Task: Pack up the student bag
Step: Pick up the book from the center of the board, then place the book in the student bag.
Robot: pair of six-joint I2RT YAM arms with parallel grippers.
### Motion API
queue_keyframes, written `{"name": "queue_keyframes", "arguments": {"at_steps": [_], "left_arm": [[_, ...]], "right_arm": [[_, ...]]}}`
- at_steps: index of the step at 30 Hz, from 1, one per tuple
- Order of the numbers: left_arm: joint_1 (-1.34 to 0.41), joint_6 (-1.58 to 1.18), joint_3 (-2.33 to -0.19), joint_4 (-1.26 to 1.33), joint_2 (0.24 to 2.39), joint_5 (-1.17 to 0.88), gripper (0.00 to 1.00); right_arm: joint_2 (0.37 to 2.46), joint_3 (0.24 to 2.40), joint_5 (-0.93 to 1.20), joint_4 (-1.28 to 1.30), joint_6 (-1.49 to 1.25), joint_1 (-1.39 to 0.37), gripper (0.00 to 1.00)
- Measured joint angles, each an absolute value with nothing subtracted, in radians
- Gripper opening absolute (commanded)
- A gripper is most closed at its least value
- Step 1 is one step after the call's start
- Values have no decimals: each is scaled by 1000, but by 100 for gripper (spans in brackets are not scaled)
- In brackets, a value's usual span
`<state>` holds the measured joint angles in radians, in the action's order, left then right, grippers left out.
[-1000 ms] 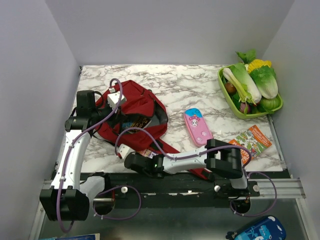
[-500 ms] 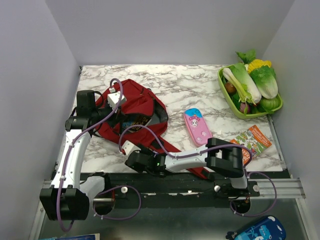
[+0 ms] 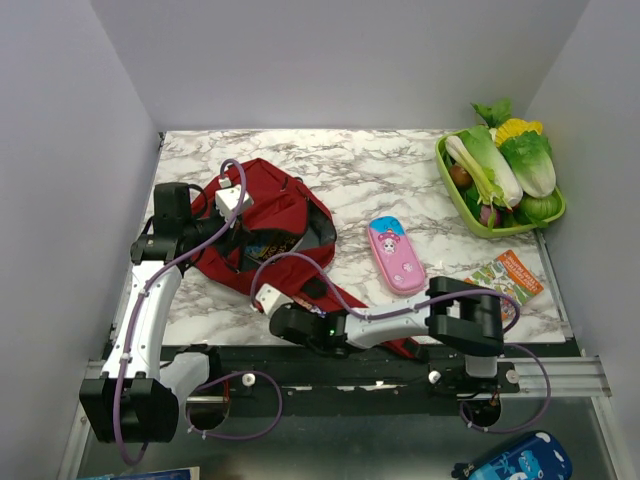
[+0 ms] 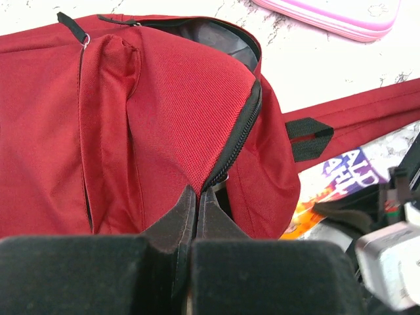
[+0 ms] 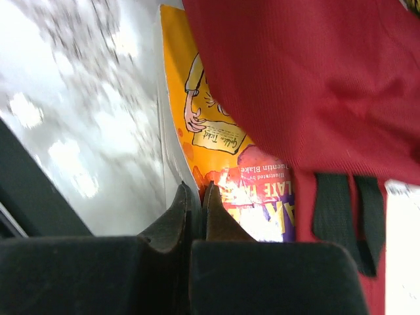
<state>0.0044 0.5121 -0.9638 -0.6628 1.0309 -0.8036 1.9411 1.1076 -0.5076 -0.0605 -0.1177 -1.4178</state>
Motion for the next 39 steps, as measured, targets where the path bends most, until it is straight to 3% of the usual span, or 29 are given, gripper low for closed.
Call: {"name": "queue_keyframes", "arguments": {"at_steps": [8, 27, 39], "left_arm": [[4, 512, -959, -660, 1030, -804, 0], [4, 509, -933, -636, 1019, -804, 0], [4, 535, -939, -688, 1013, -836, 0]], "right_arm": [[1695, 941, -545, 37, -72, -1451, 1], [1357, 1009, -773, 130, 123, -1604, 1], [1375, 1022, -818, 47, 262, -1514, 1]]}}
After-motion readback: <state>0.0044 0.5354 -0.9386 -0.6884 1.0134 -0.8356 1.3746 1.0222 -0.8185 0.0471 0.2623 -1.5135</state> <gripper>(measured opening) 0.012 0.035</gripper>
